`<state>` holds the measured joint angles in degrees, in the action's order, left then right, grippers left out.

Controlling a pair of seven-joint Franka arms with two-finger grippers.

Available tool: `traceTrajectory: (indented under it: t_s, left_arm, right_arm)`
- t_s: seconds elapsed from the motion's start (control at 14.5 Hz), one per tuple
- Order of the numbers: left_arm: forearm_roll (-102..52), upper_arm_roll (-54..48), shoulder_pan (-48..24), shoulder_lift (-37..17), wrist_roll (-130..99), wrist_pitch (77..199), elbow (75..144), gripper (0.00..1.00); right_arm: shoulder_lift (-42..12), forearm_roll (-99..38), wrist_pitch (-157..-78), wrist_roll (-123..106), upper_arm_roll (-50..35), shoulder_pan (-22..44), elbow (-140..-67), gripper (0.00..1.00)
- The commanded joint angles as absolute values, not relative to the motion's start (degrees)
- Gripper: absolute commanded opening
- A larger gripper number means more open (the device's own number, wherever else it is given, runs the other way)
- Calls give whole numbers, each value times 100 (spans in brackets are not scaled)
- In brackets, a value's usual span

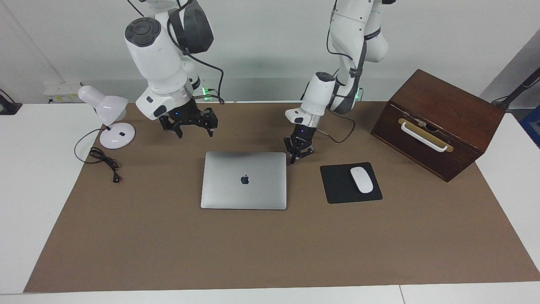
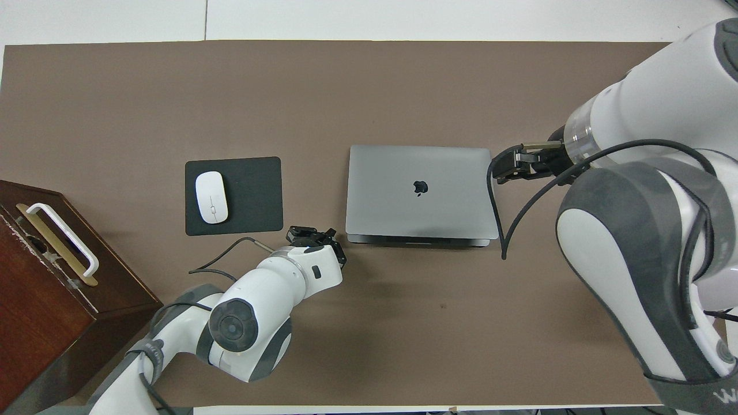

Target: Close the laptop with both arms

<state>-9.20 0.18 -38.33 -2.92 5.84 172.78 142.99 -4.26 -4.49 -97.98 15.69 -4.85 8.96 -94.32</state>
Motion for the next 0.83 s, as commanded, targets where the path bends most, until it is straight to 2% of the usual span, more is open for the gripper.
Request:
traceTrajectory:
  t_s: [0.0,0.28,0.55,0.62,0.69,0.76]
  left_arm:
    - [-1002,9,-3508,850,738,15633,14441,0]
    - [-1002,9,-2823,1835,782,13278,13784,0]
    - [-1002,9,-1875,1784,940,11017,12299,0]
    - [-1002,9,-1602,1784,967,10665,12078,3]
    - [-1002,9,-1417,1784,958,10409,11876,17]
    - [-1002,17,-1206,1775,958,10224,11717,36]
  right_arm:
    - [-229,-308,-9721,1556,-580,686,-9527,100]
    - [17,-44,-9580,1319,-589,686,-9527,100]
    - [141,-44,-9536,985,-589,555,-9562,100]
    - [132,-44,-9562,863,-589,484,-9571,100]
    - [114,-35,-9562,722,-554,440,-9571,100]
    - [106,-18,-9562,608,-528,413,-9571,100]
